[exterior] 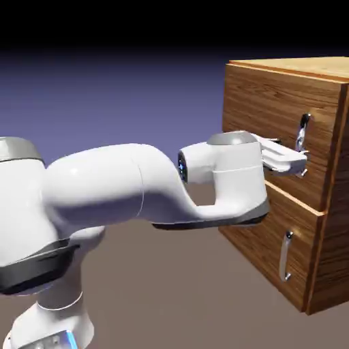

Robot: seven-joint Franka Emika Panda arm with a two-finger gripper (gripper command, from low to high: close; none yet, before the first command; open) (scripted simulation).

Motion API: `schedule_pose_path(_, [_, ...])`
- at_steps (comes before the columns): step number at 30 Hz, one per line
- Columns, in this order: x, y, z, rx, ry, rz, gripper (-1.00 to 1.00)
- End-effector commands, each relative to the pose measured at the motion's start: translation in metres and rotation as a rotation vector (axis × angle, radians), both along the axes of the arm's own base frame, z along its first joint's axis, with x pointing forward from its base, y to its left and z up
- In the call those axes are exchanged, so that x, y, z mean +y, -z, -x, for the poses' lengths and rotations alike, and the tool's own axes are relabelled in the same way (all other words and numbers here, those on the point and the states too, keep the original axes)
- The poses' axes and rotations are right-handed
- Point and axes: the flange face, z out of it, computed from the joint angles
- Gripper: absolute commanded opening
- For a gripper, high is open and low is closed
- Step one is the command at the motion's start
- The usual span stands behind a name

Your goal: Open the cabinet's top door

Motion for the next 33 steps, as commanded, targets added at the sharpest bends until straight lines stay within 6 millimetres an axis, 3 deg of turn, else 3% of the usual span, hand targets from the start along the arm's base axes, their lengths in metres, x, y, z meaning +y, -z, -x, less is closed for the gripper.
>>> schedule_pose_path(1, [0.001,0.0,-0.009,0.0,0.0,0.001,0.0])
schedule_pose_path(2, [0.001,0.0,-0.009,0.0,0.0,0.001,-1.0])
schedule_pose_path(16, [0.032,0.0,0.068,0.0,0.186,0.001,-1.0])
schedule_pose_path(27, [0.088,0.0,0.153,0.0,0.411,0.001,-1.0])
schedule_pose_path(33, [0.122,0.0,0.189,0.0,0.522,0.001,-1.0])
